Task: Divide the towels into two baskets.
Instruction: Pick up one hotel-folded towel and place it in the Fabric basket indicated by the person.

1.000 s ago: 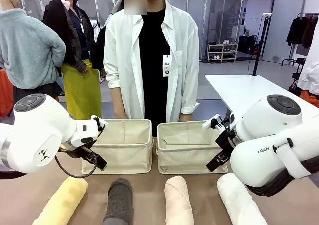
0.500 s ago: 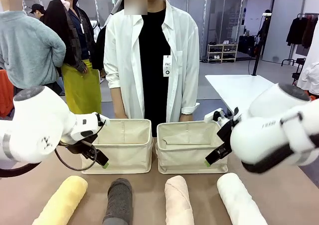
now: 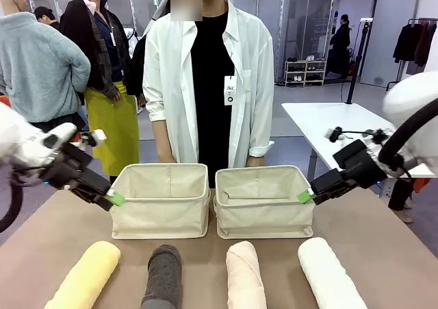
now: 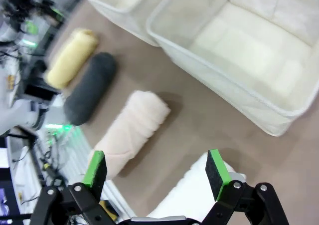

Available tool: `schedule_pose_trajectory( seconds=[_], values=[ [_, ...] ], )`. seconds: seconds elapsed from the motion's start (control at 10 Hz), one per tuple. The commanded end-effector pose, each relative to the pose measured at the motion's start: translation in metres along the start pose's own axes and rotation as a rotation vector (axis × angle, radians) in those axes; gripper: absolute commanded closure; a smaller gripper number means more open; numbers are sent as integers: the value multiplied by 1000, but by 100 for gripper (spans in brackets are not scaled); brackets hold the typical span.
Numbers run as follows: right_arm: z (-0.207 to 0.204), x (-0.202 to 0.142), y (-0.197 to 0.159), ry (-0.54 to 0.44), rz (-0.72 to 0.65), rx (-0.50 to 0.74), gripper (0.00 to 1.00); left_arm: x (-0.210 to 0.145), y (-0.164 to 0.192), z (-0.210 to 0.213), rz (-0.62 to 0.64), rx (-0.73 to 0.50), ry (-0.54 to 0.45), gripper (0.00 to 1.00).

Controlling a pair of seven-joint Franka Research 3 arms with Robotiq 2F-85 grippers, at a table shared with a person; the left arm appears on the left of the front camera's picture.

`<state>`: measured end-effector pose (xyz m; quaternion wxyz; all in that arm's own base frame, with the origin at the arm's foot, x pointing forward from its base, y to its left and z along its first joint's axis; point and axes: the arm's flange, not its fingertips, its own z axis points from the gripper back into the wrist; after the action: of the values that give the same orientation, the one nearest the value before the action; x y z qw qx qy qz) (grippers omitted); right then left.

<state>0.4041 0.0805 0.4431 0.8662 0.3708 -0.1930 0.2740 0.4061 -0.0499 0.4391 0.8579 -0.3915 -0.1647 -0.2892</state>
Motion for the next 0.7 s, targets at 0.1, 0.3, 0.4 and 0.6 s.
schedule_pose_trajectory(
  seconds=[0.1,0.3,0.4,0.6],
  values=[
    [33,-31,-55,-113,-231,249,0,-44,71,46,151,-341,-196,0],
    [72,-73,-85,-265,-386,323,0,-88,101,83,186,-421,-363,0],
    [91,-98,-100,-347,-454,322,0,-110,115,100,227,-423,-449,0],
    [124,-152,-119,-502,-563,304,0,-160,136,141,295,-389,-619,0]
  ],
)
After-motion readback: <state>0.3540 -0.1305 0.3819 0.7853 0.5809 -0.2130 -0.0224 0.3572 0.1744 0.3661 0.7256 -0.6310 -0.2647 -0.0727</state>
